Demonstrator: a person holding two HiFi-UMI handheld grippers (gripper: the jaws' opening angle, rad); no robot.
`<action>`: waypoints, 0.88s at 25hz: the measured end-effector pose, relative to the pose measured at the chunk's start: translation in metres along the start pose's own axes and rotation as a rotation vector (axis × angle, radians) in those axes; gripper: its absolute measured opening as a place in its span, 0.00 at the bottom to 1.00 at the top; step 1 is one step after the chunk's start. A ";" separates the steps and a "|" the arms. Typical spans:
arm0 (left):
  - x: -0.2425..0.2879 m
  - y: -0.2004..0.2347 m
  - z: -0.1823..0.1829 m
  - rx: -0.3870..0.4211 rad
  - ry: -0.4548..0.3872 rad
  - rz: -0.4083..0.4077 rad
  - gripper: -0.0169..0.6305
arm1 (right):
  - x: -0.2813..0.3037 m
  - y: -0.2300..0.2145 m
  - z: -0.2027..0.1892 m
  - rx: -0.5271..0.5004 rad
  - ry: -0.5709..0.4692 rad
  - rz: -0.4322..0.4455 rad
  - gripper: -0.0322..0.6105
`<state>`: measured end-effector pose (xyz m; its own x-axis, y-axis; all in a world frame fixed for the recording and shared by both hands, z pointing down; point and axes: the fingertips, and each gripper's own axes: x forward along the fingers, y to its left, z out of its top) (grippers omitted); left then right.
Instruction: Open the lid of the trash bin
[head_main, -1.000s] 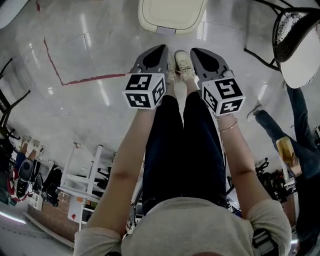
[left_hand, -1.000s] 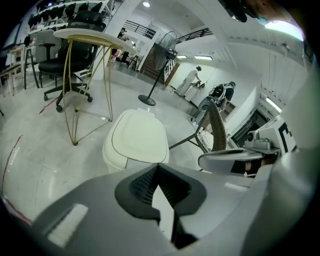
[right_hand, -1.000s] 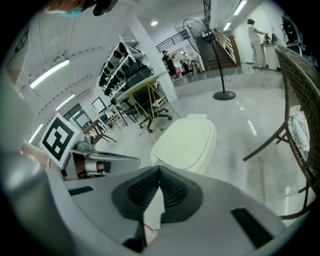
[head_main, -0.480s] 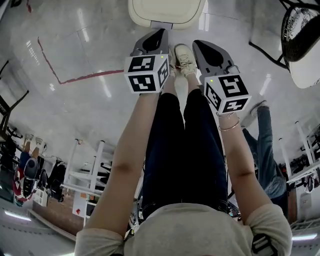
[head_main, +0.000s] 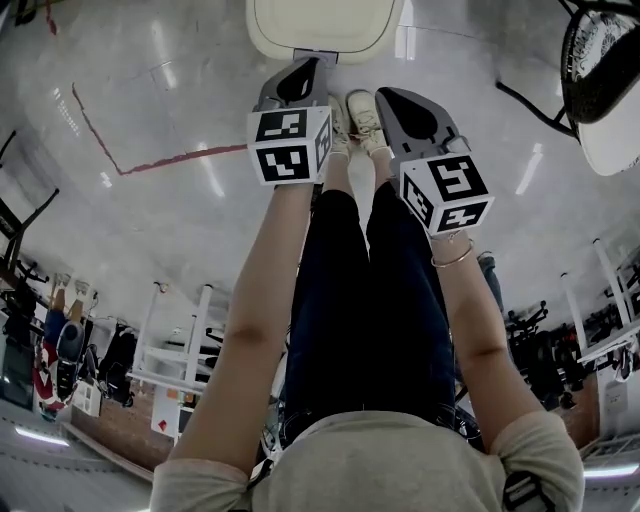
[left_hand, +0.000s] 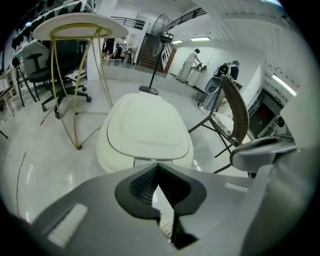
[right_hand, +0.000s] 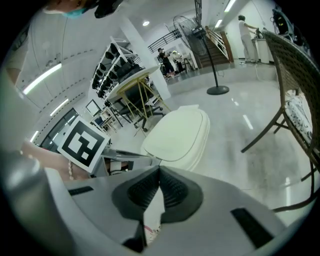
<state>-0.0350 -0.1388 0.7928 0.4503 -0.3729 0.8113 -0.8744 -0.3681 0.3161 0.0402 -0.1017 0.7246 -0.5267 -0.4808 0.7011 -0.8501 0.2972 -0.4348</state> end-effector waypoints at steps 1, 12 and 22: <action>0.001 0.000 -0.001 0.014 0.006 -0.005 0.04 | 0.001 0.000 -0.001 0.005 0.001 -0.002 0.06; 0.005 0.003 -0.005 0.026 0.028 -0.016 0.04 | 0.009 -0.003 0.004 0.002 0.001 -0.023 0.06; 0.007 0.002 -0.003 0.027 0.093 -0.055 0.04 | -0.005 0.004 0.020 -0.031 -0.024 -0.038 0.06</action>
<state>-0.0341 -0.1399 0.8009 0.4779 -0.2714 0.8354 -0.8429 -0.4093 0.3493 0.0395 -0.1147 0.7080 -0.4945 -0.5114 0.7028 -0.8691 0.3035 -0.3906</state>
